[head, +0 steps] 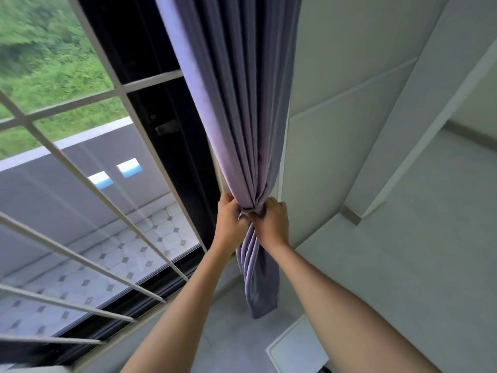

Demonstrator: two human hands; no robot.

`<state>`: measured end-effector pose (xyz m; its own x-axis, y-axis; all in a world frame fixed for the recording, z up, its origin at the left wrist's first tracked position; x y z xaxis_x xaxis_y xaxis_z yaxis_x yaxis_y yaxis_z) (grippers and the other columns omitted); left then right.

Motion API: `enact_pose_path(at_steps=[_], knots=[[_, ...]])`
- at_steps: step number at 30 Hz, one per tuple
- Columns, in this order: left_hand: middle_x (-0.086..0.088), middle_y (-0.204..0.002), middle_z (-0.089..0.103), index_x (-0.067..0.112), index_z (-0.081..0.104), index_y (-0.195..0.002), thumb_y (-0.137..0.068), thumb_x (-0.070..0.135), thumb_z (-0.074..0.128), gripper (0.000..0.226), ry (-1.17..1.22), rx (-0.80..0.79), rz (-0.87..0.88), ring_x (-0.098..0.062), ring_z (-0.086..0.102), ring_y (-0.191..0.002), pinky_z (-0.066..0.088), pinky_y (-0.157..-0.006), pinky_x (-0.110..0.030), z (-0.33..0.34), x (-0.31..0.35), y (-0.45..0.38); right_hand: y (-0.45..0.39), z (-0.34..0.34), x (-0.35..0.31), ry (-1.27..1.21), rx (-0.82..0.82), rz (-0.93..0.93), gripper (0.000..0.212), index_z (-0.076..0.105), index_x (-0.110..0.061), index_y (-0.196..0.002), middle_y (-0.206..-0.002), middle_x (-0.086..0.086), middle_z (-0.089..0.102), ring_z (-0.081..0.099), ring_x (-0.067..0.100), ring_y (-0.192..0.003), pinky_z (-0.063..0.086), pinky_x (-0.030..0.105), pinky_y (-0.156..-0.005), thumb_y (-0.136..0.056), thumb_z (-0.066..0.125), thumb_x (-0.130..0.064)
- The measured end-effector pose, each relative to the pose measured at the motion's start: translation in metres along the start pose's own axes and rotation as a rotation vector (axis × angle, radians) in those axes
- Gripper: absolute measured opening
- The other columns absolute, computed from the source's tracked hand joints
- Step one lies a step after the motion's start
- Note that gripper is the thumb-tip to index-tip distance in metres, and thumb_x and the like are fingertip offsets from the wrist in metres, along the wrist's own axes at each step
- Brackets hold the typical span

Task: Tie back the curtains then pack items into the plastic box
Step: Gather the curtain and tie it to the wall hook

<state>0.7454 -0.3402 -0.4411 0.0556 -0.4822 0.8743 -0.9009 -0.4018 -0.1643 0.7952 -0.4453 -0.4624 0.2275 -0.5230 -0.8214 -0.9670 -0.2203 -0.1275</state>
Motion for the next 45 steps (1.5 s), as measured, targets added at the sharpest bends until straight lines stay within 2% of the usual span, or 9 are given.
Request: enact_pose_path(at_steps=[5, 8, 13, 24, 29, 32, 39, 42, 45], knots=[[0.001, -0.118, 0.047, 0.020, 0.067, -0.089, -0.075, 0.028, 0.058, 0.018, -0.008, -0.176, 0.012, -0.013, 0.035, -0.122, 0.038, -0.098, -0.024, 0.001, -0.006, -0.005, -0.002, 0.004, 0.001, -0.011, 0.004, 0.021, 0.015, 0.057, -0.011, -0.072, -0.073, -0.005, 0.054, 0.045, 0.018, -0.071, 0.034, 0.011, -0.058, -0.080, 0.066, -0.020], [0.005, -0.107, 0.058, 0.021, 0.063, -0.097, -0.076, 0.034, 0.071, 0.026, -0.006, 0.019, -0.041, -0.013, 0.055, -0.105, 0.051, -0.087, -0.031, -0.006, -0.006, -0.002, -0.002, 0.009, 0.001, -0.027, 0.004, 0.088, 0.013, 0.058, -0.010, -0.074, -0.072, -0.004, 0.057, 0.053, 0.017, -0.066, 0.034, 0.016, -0.052, -0.083, 0.063, -0.019], [0.006, -0.078, 0.063, 0.018, 0.063, -0.079, -0.071, 0.028, 0.080, 0.020, 0.167, 0.302, -0.172, -0.004, 0.057, -0.086, 0.048, -0.070, -0.015, -0.014, -0.012, 0.020, 0.003, 0.018, 0.003, -0.227, -0.026, 0.181, 0.026, 0.061, -0.007, -0.079, -0.079, 0.008, 0.065, 0.061, 0.023, -0.071, 0.053, 0.041, -0.070, -0.073, 0.058, -0.031], [0.003, -0.068, 0.061, 0.017, 0.059, -0.074, -0.082, 0.032, 0.070, 0.021, 0.083, 0.311, -0.142, -0.017, 0.058, -0.069, 0.047, -0.060, -0.027, -0.012, -0.017, 0.015, 0.017, 0.026, 0.002, -0.314, -0.166, 0.184, 0.009, 0.067, -0.022, -0.093, -0.088, -0.007, 0.070, 0.065, 0.006, -0.081, 0.049, 0.016, -0.067, -0.086, 0.062, -0.026], [0.009, -0.061, 0.053, 0.013, 0.055, -0.069, -0.081, 0.021, 0.073, 0.023, 0.054, 0.220, -0.122, 0.003, 0.049, -0.055, 0.037, -0.053, -0.008, -0.026, -0.011, 0.010, 0.023, 0.025, 0.000, -0.355, -0.296, 0.144, 0.022, 0.071, -0.034, -0.094, -0.090, -0.015, 0.073, 0.066, -0.003, -0.087, 0.050, 0.010, -0.075, -0.087, 0.059, -0.017], [0.008, -0.066, 0.056, 0.015, 0.056, -0.071, -0.076, 0.020, 0.078, 0.023, -0.026, 0.155, -0.113, 0.002, 0.052, -0.057, 0.038, -0.053, -0.005, -0.030, -0.010, 0.005, 0.021, 0.025, 0.000, -0.346, -0.374, 0.133, 0.023, 0.071, -0.028, -0.098, -0.097, -0.007, 0.073, 0.066, 0.006, -0.098, 0.052, 0.025, -0.092, -0.088, 0.058, -0.012], [-0.007, -0.075, 0.063, 0.005, 0.062, -0.078, -0.076, 0.024, 0.075, 0.023, -0.124, 0.154, -0.083, -0.022, 0.059, -0.073, 0.048, -0.059, -0.028, -0.031, -0.018, -0.007, -0.002, 0.011, 0.006, -0.340, -0.590, 0.294, 0.073, 0.066, -0.026, -0.112, -0.108, -0.008, 0.068, 0.060, 0.015, -0.107, 0.045, 0.030, -0.089, -0.073, 0.028, 0.023], [-0.004, -0.074, 0.062, 0.005, 0.063, -0.077, -0.076, 0.020, 0.075, 0.019, -0.128, 0.180, -0.053, -0.022, 0.058, -0.074, 0.045, -0.057, -0.025, -0.030, -0.015, -0.007, -0.024, 0.002, 0.000, -0.273, -0.639, 0.302, 0.051, 0.074, -0.015, -0.103, -0.097, -0.004, 0.075, 0.065, 0.011, -0.104, 0.047, 0.025, -0.084, -0.075, 0.043, 0.014], [0.002, -0.070, 0.057, 0.005, 0.062, -0.074, -0.074, 0.017, 0.076, 0.019, -0.145, 0.211, -0.044, -0.022, 0.056, -0.073, 0.045, -0.056, -0.026, -0.031, -0.011, -0.004, -0.050, -0.009, -0.020, -0.342, -0.478, 0.280, 0.028, 0.071, -0.011, -0.077, -0.068, -0.003, 0.073, 0.067, 0.011, -0.073, 0.047, 0.026, -0.074, -0.084, 0.051, 0.006]])
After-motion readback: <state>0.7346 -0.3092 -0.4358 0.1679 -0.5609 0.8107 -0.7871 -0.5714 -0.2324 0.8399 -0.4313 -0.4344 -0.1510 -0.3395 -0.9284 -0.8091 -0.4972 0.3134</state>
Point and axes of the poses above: each hand's wrist, its own y-axis away from the middle knuckle, its own z-axis out of the palm, x = y × z, the point moved 7 cm from there along -y, towards the middle knuckle
